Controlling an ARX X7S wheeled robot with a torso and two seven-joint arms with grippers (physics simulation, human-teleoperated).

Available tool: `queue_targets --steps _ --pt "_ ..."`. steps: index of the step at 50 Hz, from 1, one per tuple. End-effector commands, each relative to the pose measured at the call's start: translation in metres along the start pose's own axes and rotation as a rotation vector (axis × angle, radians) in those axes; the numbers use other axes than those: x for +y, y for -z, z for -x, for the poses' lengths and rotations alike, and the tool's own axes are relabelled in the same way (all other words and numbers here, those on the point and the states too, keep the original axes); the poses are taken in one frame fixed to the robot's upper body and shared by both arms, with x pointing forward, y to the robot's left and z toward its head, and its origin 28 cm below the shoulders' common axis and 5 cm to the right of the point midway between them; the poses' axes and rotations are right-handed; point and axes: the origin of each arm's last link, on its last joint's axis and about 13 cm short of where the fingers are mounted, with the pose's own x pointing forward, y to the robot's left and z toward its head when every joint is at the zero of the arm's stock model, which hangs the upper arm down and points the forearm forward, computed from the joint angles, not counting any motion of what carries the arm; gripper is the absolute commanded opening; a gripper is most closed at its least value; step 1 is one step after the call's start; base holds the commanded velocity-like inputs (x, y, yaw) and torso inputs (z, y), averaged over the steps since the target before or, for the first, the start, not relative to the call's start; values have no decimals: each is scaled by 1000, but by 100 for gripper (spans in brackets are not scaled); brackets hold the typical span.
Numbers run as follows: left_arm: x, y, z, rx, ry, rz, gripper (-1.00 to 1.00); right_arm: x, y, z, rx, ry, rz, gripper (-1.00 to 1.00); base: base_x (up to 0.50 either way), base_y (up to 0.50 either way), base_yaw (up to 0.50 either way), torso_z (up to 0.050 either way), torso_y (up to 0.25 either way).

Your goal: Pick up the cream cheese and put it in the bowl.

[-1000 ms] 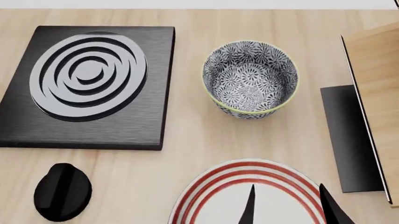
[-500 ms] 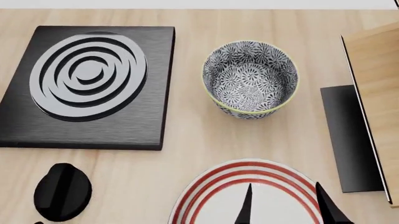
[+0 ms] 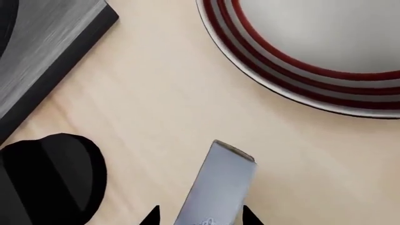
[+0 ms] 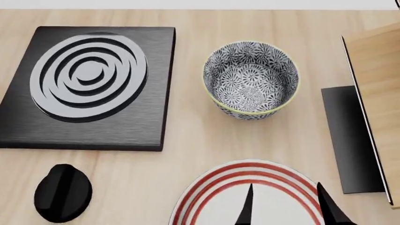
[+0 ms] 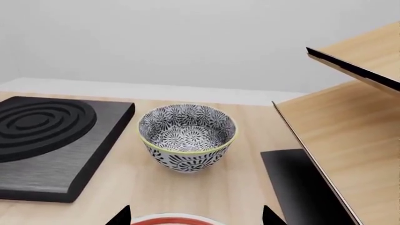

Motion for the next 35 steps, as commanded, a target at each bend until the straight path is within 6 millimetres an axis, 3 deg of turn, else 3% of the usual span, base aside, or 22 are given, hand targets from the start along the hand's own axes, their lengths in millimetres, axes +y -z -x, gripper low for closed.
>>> queue_targets --steps 1,9,13,15,26,35 --pt "-3 4 -2 23 46 19 -100 0 -3 1 -6 4 0 100 0 0 0 0 0" --pt "-3 3 -1 6 40 30 -100 -1 -1 1 -3 5 -1 100 0 0 0 0 -2" --pt "3 -5 7 -57 -5 94 -100 -1 1 -1 0 6 -1 100 3 0 0 0 -3" --pt "-2 4 0 -89 -31 126 -100 -1 3 -3 4 5 -2 100 0 -1 0 0 0" --pt "8 -5 4 -191 -115 258 -100 0 5 -7 6 -3 -5 100 0 0 0 0 0" --pt "11 -14 17 -298 -165 298 -100 -1 6 -7 8 4 2 100 0 0 0 0 0"
